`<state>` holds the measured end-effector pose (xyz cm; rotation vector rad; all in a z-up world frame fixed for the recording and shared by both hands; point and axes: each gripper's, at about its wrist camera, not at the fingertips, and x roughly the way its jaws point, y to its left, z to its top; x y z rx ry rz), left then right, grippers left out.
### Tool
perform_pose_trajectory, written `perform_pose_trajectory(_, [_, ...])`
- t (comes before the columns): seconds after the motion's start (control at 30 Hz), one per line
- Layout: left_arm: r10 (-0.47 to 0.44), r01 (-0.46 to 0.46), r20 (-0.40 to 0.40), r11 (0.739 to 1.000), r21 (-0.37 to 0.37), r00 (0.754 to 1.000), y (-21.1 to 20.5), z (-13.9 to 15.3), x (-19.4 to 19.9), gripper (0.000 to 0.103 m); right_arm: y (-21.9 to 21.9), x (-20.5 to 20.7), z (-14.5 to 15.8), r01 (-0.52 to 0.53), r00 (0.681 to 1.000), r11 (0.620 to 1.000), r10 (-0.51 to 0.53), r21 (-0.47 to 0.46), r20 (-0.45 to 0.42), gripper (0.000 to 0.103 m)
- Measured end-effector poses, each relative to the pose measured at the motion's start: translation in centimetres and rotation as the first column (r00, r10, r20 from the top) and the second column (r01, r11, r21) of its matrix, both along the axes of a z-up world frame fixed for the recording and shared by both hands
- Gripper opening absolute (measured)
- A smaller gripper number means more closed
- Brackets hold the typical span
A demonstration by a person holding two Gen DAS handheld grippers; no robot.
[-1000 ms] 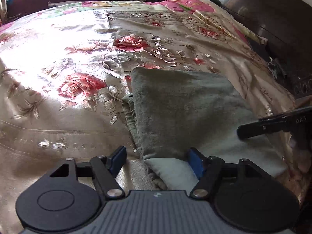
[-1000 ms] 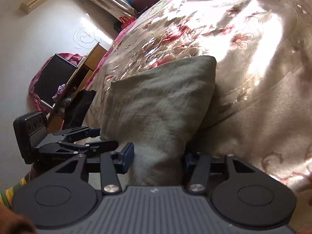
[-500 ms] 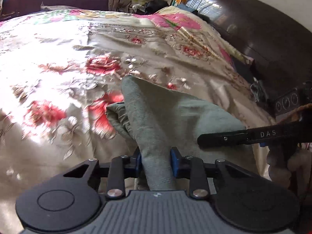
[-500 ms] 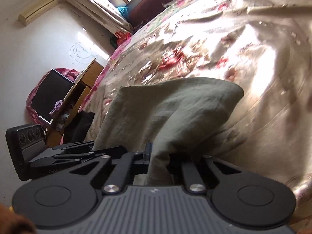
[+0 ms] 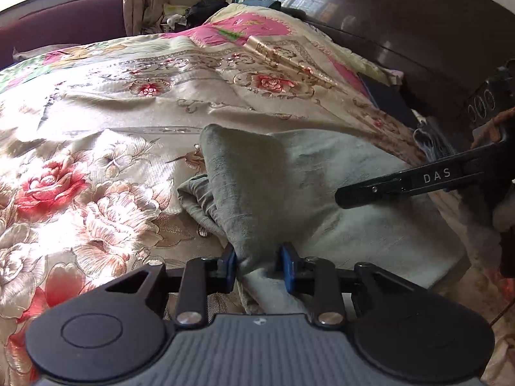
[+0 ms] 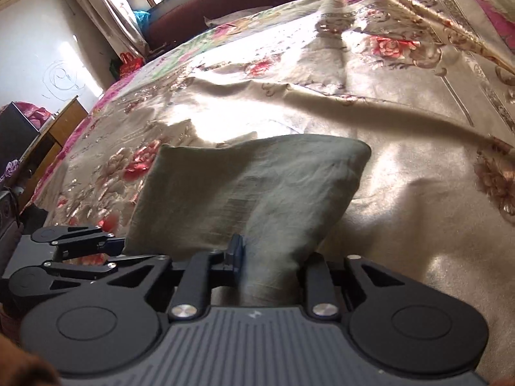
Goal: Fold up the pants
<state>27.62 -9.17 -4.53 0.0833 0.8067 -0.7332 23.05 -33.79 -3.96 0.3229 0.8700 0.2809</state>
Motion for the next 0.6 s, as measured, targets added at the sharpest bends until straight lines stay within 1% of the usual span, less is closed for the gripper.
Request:
perform_pose_trajectory(0.03, [0.0, 0.0, 0.004, 1.0, 0.005, 1.0, 0.3, -0.1, -0.3, 0.051, 0.2, -0.3, -0.1, -0.009, 1.0, 1.0, 0.009, -0.014, 0.005, 0.03])
perform_pose_trajectory(0.1, [0.017, -0.017, 0.015, 0.999, 0.037, 1.0, 1.3, 0.2, -1.1, 0.057, 0.2, -1.3, 0.4, -0.003, 0.999, 0.999, 0.004, -0.033, 0.04, 0.03])
perform_pose_trajectory(0.17, [0.039, -0.041, 0.037, 0.998, 0.052, 0.999, 2.6, 1.4, -2.0, 0.057, 0.5, -2.8, 1.6, 0.037, 0.993, 0.995, -0.027, -0.089, 0.113, 0.029])
perform_pose_trajectory(0.23, [0.071, -0.077, 0.096, 0.995, 0.063, 0.993, 3.9, 2.9, -3.0, 0.058, 1.0, -4.2, 2.8, 0.087, 0.981, 0.981, -0.054, -0.173, 0.188, 0.03])
perform_pose_trajectory(0.3, [0.091, -0.1, 0.153, 0.993, 0.056, 0.984, 4.2, 4.0, -3.3, 0.058, 2.2, -5.6, 4.0, 0.118, 0.96, 0.964, -0.049, -0.238, 0.277, 0.03])
perform_pose_trajectory(0.37, [0.098, -0.11, 0.203, 0.993, 0.05, 0.974, 3.6, 4.6, -3.2, 0.058, 3.5, -6.0, 4.6, 0.137, 0.944, 0.955, -0.046, -0.262, 0.328, 0.032])
perform_pose_trajectory(0.4, [0.102, -0.117, 0.233, 0.992, 0.052, 0.967, 3.0, 4.7, -3.0, 0.058, 4.0, -6.1, 4.7, 0.14, 0.939, 0.955, -0.044, -0.262, 0.342, 0.035])
perform_pose_trajectory(0.43, [0.106, -0.121, 0.242, 0.992, 0.047, 0.964, 2.4, 4.7, -2.7, 0.058, 4.3, -6.1, 4.6, 0.137, 0.935, 0.959, -0.044, -0.246, 0.351, 0.036])
perform_pose_trajectory(0.5, [0.109, -0.119, 0.23, 0.992, 0.031, 0.967, 0.9, 4.4, -1.8, 0.058, 4.6, -6.0, 4.2, 0.12, 0.935, 0.97, -0.037, -0.214, 0.354, 0.037])
perform_pose_trajectory(0.57, [0.097, -0.112, 0.235, 0.992, 0.054, 0.967, -0.5, 3.6, -1.2, 0.058, 4.5, -5.5, 3.2, 0.111, 0.945, 0.975, -0.044, -0.191, 0.325, 0.038])
perform_pose_trajectory(0.6, [0.09, -0.114, 0.24, 0.989, 0.089, 0.967, -1.4, 2.9, -0.9, 0.058, 4.4, -5.1, 2.6, 0.115, 0.951, 0.976, -0.054, -0.186, 0.304, 0.038])
